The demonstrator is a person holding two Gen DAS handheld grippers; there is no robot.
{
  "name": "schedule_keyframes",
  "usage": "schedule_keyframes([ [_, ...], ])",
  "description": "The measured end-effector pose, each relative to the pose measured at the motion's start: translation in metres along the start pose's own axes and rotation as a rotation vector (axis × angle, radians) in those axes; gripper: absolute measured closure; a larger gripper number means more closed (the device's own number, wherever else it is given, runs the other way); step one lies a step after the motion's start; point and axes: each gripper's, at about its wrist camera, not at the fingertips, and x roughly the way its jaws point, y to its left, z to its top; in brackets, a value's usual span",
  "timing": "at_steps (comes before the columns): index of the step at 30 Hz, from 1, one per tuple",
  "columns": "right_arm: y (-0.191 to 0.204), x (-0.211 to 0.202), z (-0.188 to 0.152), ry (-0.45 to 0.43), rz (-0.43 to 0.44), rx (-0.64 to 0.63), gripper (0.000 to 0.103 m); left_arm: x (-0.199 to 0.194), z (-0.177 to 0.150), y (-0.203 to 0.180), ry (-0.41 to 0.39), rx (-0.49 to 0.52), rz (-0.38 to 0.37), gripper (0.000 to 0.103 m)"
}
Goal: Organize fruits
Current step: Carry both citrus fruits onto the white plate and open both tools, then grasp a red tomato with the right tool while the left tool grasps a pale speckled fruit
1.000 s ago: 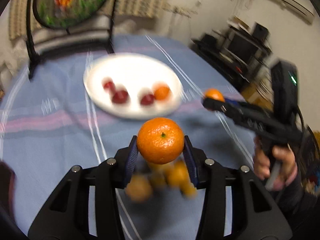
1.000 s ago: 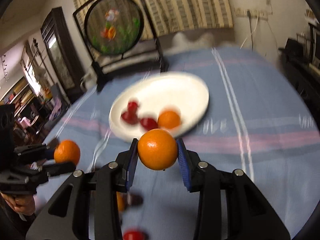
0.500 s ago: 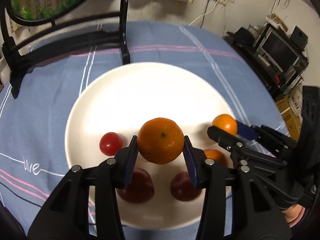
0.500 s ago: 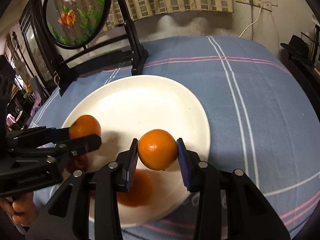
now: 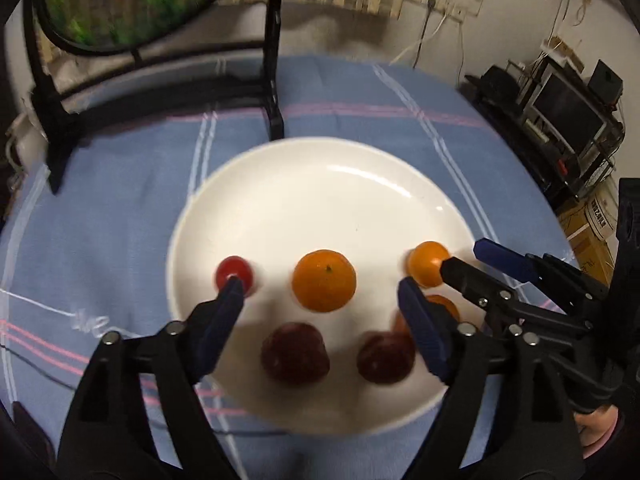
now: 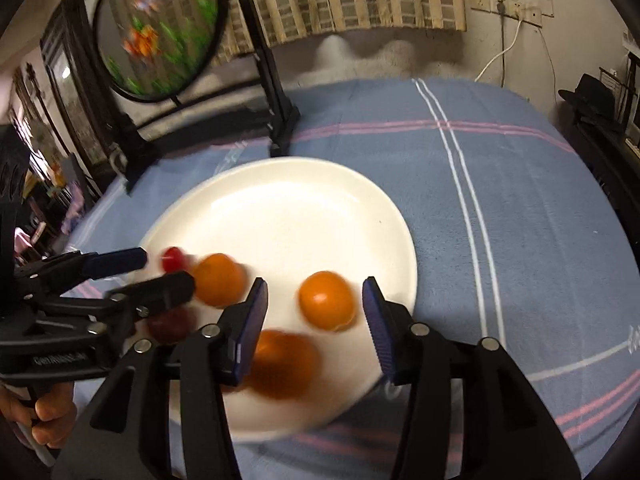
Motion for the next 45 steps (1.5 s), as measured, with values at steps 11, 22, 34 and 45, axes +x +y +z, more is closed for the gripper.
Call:
schedule_keyframes([
  [11,0.039,-0.114,-0.113,-0.05,0.01,-0.134,0.041,-0.105,-0.133,0.004,-0.112,-0.007,0.054,0.002],
  [22,0.064,-0.137,-0.211,-0.029,-0.028,-0.166,0.041,-0.118,-0.249,0.0,-0.104,0.019,-0.028,0.002],
  [34,0.074,-0.123,-0.22,0.027,-0.045,-0.188,0.047,-0.12,-0.251,-0.011,-0.127,0.071,-0.011,0.002],
  [45,0.077,-0.112,-0.217,0.081,-0.04,-0.196,0.054,-0.116,-0.248,-0.001,-0.112,0.019,-0.032,0.002],
])
